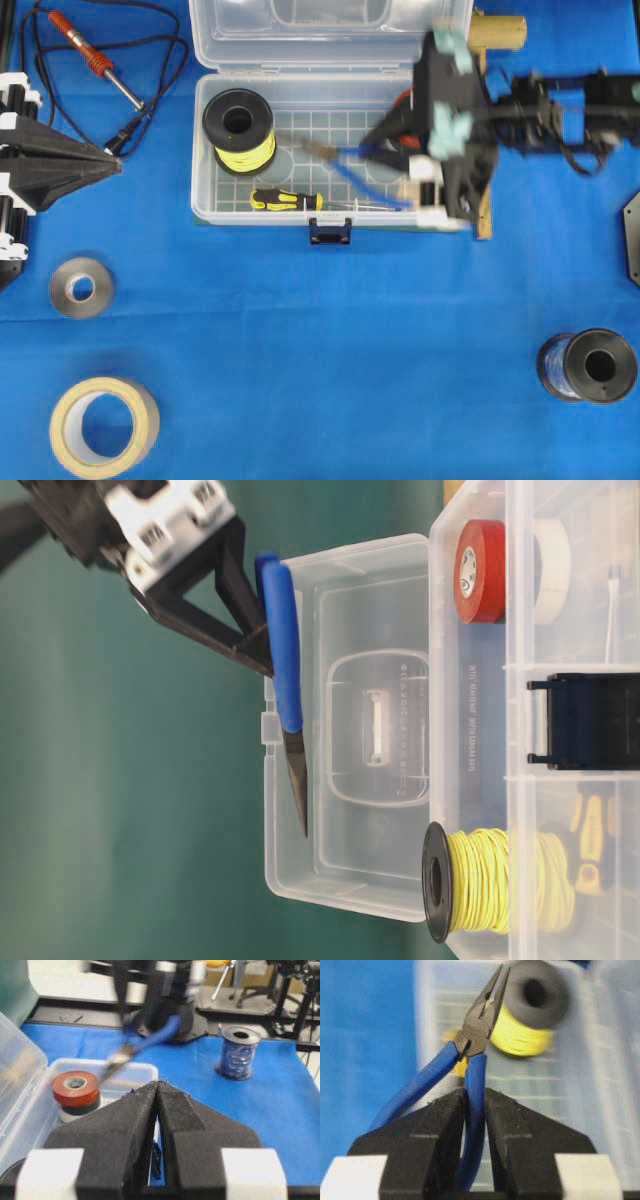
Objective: Pick the nipper from the toolbox among several items.
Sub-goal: 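Lift the pliers out of the toolbox and carry them toward the front, then lower the pliers onto the table and open the right gripper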
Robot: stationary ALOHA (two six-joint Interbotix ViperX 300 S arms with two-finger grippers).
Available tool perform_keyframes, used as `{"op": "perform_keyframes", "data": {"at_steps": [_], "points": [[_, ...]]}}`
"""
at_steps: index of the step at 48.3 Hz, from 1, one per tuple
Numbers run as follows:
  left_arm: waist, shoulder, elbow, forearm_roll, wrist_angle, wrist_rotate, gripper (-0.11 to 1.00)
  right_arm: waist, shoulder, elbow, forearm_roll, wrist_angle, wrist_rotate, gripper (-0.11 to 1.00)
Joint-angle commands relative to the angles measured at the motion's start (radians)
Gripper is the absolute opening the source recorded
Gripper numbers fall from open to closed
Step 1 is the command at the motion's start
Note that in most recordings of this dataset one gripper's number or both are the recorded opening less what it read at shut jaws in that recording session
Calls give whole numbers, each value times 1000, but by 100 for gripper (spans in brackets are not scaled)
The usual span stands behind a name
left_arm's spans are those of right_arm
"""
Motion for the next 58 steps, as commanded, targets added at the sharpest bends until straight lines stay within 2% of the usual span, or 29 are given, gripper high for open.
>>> {"op": "perform_keyframes", "data": {"at_steps": [1, 11, 27, 35, 43, 46, 54, 56, 58], "points": [[2, 5, -9, 2, -5, 0, 0, 66, -23, 5, 5, -34, 23, 13], [3, 5, -8, 2, -5, 6, 0, 163, 84, 25, 9, -107, 75, 13], [14, 3, -5, -2, -5, -3, 0, 209, 371, 18, 12, -299, 206, 13], [14, 0, -6, -2, -3, -3, 0, 218, 453, 8, 12, -325, 281, 14], [28, -6, -6, 2, -3, -3, 0, 224, 462, 8, 12, -295, 301, 15], [31, -6, -6, -2, -3, -3, 0, 224, 462, 8, 12, -268, 302, 25], [34, -6, -5, -2, 0, -3, 0, 219, 423, 0, 2, -178, 293, 74], [34, -6, -5, -2, 2, -5, 0, 218, 399, 2, -6, -163, 291, 82], [34, -6, -6, -2, 3, -5, 0, 216, 370, 5, -18, -150, 291, 84]]}}
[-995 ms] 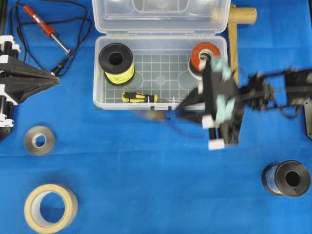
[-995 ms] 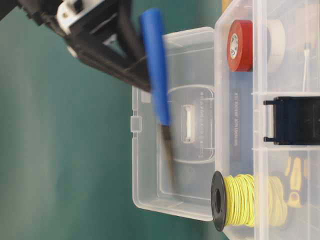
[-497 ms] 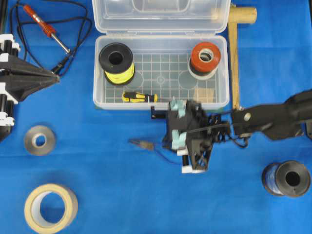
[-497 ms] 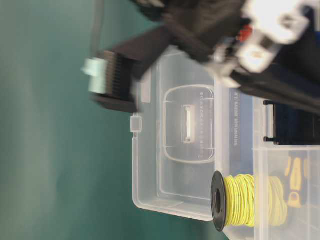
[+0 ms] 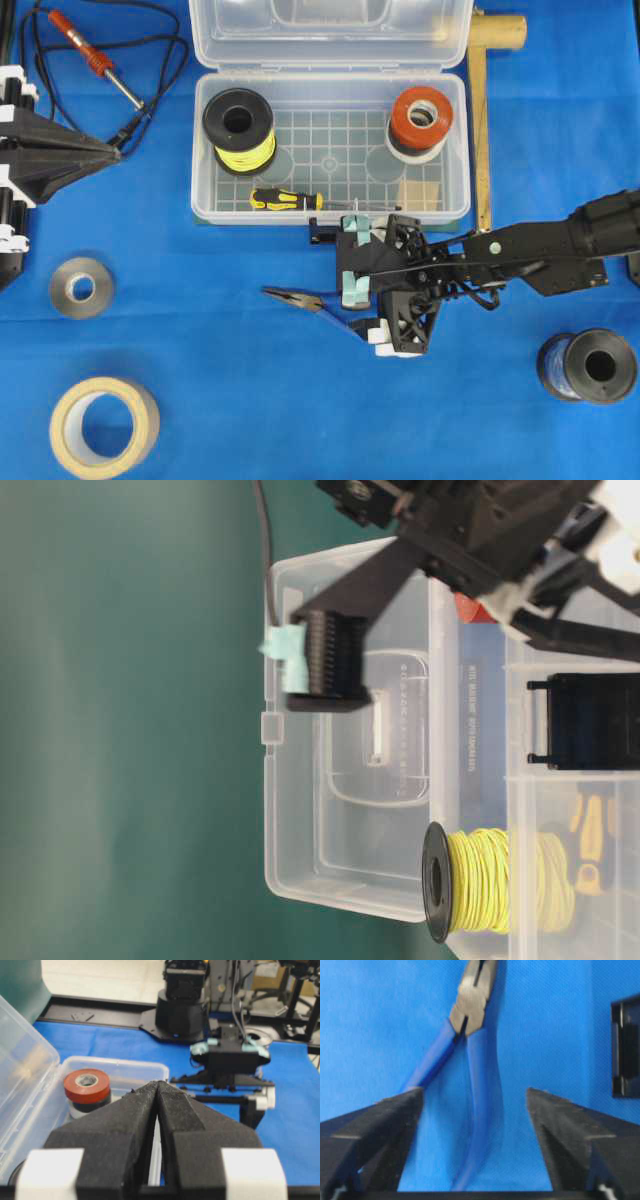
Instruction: Pick the nipper from the toolbox among several items.
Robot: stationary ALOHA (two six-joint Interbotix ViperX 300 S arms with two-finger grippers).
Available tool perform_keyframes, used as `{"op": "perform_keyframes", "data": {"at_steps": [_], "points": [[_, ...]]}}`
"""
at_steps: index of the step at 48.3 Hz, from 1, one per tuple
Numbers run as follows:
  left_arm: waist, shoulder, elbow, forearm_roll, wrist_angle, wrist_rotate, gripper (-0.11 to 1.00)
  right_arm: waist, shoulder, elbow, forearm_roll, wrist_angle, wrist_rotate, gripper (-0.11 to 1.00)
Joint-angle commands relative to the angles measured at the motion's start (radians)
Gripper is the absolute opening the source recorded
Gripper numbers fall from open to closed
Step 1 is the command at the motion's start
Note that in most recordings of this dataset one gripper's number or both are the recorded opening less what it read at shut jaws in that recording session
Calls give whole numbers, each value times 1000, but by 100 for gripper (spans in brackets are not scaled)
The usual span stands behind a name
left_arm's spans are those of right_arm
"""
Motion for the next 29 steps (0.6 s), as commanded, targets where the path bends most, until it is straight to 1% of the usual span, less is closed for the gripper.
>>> {"op": "perform_keyframes", "data": {"at_steps": [1, 5, 13, 19, 23, 29], "points": [[5, 3, -12, -2, -2, -2, 0, -3, -97, -14, -23, 28, -3, 82], [5, 5, -11, -2, 2, -2, 0, -8, -176, -5, -52, 54, -3, 78], [5, 5, -11, -2, 9, -2, 0, -18, -376, 12, -137, 133, -3, 79], [5, 5, -11, 2, 21, -3, 0, -37, -508, 44, -196, 183, 0, 79], [5, 3, -11, -2, 26, -3, 0, -55, -594, 81, -216, 198, 0, 79], [5, 3, -11, -2, 31, -2, 0, -80, -730, 152, -230, 201, 0, 78]]}}
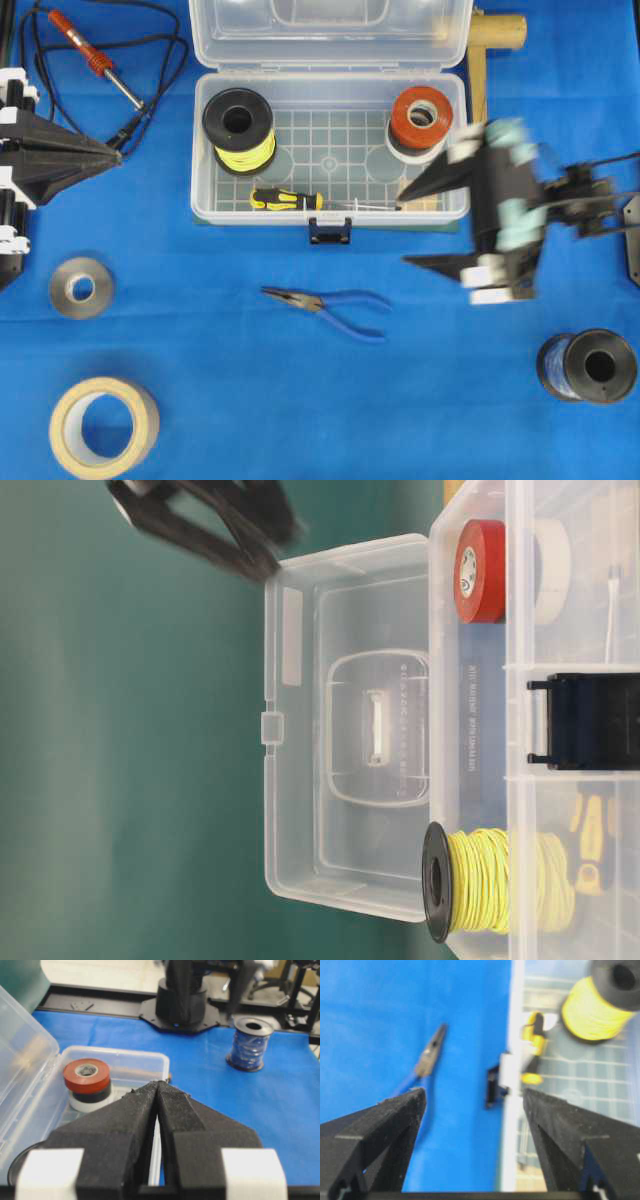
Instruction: Pick the nipper from the toolbox among several items.
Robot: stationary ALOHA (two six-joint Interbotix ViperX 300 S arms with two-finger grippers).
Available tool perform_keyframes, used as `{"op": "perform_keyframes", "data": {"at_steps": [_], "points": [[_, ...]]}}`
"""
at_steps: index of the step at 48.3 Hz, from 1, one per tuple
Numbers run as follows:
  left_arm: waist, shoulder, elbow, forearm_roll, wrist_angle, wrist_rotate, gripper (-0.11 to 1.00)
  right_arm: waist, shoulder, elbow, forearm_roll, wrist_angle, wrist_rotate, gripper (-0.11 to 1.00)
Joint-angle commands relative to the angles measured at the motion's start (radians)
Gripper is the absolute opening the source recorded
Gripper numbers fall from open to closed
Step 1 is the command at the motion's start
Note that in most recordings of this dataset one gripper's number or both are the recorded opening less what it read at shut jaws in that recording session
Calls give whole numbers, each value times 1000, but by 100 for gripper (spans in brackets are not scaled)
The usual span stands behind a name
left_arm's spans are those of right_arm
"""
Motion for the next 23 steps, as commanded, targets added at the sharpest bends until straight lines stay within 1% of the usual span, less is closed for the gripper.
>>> {"op": "perform_keyframes", "data": {"at_steps": [1, 11, 20, 23], "points": [[3, 5, -11, 2, -2, 0, 0, -14, -107, 32, -11, 5, 3, 78], [3, 0, -11, -2, 15, 0, 0, -29, -370, 160, -11, 11, 3, 78], [3, -2, -9, 2, 20, 0, 0, -51, -549, 284, -9, 11, 14, 78], [2, -2, -9, 2, 20, 0, 0, -58, -584, 322, -9, 11, 15, 78]]}}
